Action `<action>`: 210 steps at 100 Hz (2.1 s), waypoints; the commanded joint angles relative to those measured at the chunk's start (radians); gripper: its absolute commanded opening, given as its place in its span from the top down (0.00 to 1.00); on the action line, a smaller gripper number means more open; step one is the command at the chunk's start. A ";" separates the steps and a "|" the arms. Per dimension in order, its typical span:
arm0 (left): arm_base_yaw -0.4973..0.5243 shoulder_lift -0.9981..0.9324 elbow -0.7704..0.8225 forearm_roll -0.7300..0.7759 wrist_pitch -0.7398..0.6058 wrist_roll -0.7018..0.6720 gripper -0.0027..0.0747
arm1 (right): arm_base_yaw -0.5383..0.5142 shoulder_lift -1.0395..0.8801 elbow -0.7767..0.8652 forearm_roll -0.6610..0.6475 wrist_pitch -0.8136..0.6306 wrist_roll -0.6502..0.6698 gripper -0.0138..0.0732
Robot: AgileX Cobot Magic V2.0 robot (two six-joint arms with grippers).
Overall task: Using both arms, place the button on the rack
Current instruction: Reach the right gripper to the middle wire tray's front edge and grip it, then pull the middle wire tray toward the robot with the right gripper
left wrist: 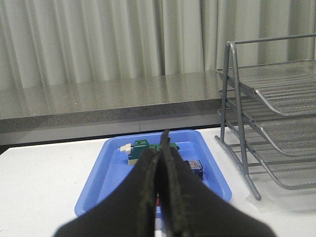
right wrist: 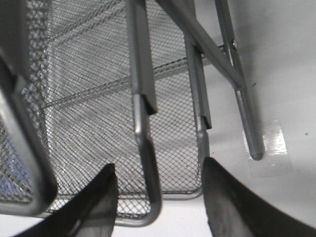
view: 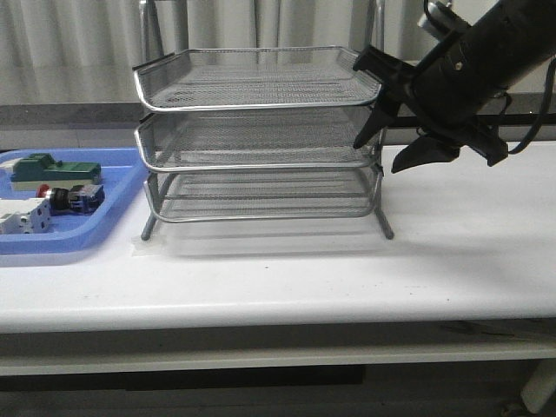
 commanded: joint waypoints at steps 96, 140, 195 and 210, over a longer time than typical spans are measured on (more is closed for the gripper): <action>0.000 -0.033 0.034 0.001 -0.082 -0.007 0.99 | -0.001 0.022 -0.053 0.282 0.125 -0.252 0.82; 0.000 -0.033 0.034 0.001 -0.082 -0.007 0.99 | 0.027 -0.053 0.157 0.240 0.132 -0.326 0.82; 0.000 -0.033 0.034 0.001 -0.082 -0.007 0.99 | 0.055 -0.260 0.414 0.240 0.090 -0.368 0.82; 0.000 -0.033 0.034 0.001 -0.082 -0.007 0.99 | 0.055 -0.276 0.416 0.240 0.080 -0.376 0.79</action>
